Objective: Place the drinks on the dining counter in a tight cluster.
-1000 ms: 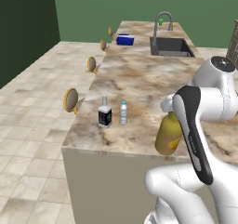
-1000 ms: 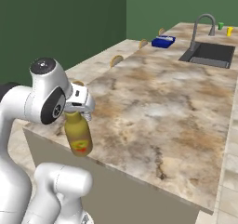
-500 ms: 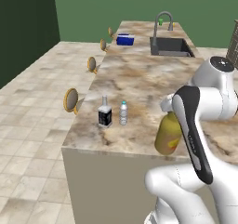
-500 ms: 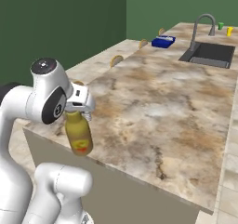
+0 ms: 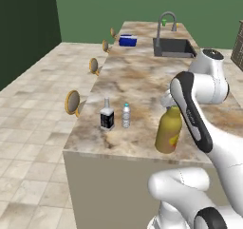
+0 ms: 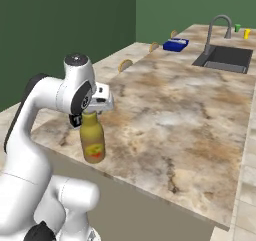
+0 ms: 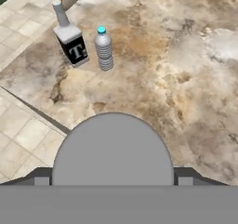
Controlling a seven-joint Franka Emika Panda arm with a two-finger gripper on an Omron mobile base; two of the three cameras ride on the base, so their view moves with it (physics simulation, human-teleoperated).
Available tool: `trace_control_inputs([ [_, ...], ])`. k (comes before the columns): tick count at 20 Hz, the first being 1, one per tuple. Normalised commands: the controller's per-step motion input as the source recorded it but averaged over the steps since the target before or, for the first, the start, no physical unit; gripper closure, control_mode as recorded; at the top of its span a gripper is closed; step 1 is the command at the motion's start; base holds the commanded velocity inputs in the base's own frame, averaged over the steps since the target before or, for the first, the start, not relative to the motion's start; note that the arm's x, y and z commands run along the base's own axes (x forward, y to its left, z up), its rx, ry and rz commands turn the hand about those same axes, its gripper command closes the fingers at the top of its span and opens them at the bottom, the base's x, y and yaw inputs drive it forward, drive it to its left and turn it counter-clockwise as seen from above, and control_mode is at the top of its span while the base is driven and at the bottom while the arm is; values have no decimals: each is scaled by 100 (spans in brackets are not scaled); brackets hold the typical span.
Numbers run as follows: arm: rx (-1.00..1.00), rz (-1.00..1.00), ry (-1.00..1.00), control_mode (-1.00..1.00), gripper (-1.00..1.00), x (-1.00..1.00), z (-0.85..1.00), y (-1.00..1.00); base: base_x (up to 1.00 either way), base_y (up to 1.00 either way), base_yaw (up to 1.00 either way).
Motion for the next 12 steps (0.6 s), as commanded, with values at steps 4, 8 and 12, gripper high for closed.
trace_control_inputs([
  [4,1,14,3,-100,100,100,-3,-2,0,0,0],
  [8,0,5,1,-100,100,94,-12,0,0,0,0],
  [12,0,2,0,-100,100,90,-7,0,0,0,0],
])
